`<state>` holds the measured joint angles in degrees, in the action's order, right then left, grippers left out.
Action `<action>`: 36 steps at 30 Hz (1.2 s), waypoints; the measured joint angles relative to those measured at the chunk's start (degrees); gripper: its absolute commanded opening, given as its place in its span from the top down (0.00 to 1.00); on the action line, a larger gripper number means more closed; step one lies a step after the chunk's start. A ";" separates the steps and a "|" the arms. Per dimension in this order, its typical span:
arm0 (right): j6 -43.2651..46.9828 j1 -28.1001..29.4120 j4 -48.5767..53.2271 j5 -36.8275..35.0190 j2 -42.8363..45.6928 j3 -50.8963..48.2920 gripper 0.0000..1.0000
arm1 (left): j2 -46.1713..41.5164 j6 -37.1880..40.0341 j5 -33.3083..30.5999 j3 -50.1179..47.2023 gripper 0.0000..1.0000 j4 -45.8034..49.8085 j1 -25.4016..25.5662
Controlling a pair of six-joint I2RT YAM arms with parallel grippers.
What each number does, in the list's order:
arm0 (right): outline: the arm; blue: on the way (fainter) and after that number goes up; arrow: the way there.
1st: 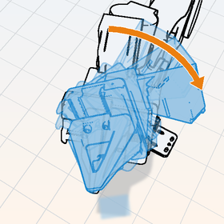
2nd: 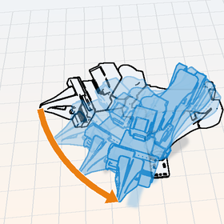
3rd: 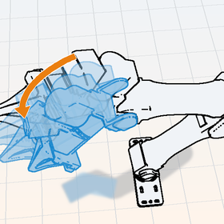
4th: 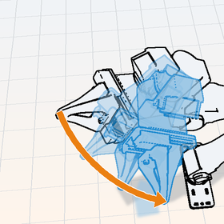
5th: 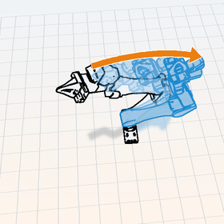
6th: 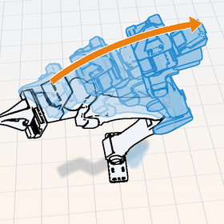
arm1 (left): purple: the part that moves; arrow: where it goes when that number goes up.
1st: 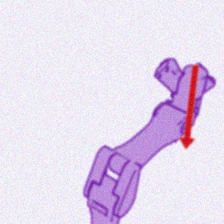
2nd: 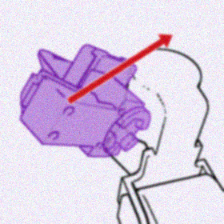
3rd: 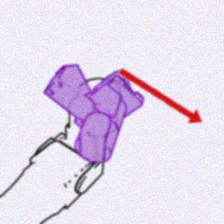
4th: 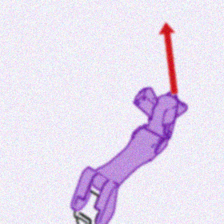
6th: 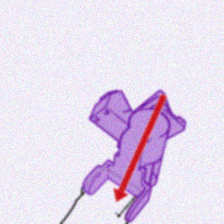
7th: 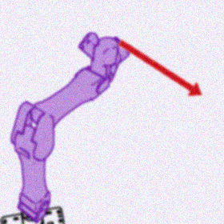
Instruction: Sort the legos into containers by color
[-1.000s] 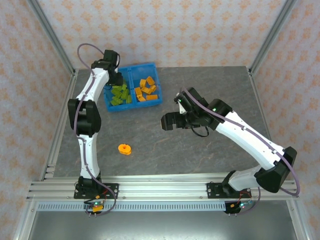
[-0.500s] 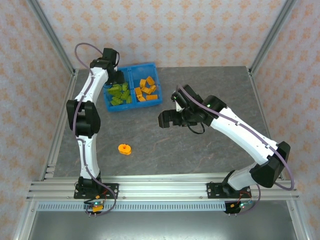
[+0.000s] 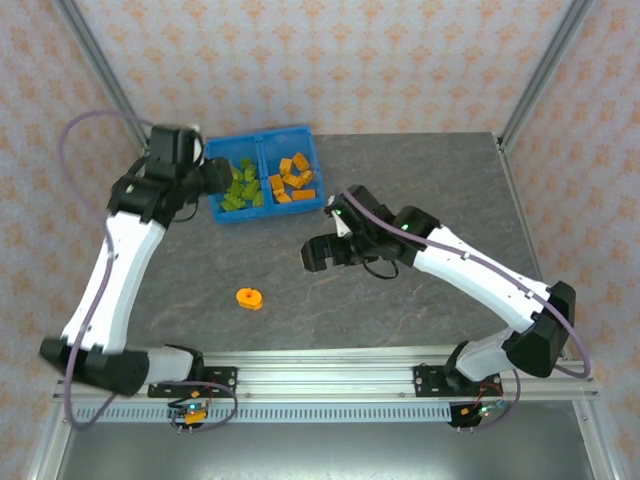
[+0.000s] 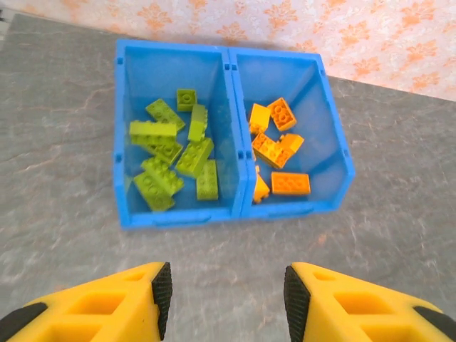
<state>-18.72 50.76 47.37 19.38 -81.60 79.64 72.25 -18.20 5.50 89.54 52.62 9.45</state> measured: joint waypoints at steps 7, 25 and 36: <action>2.91 5.99 -8.92 2.34 -16.39 3.28 0.02 | -18.12 -0.59 0.74 -6.10 0.26 16.26 -0.07; 9.38 13.60 -6.62 -1.95 -48.09 27.61 0.17 | -32.85 -10.80 15.10 -23.28 0.18 38.53 -0.07; 7.78 16.87 -2.73 -8.00 -56.22 38.21 0.63 | -39.15 -8.70 15.67 -26.01 0.18 40.30 -0.07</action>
<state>-10.94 67.64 44.64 11.38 -137.82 117.84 33.10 -26.89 21.17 63.53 92.92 9.39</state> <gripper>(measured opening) 0.446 0.823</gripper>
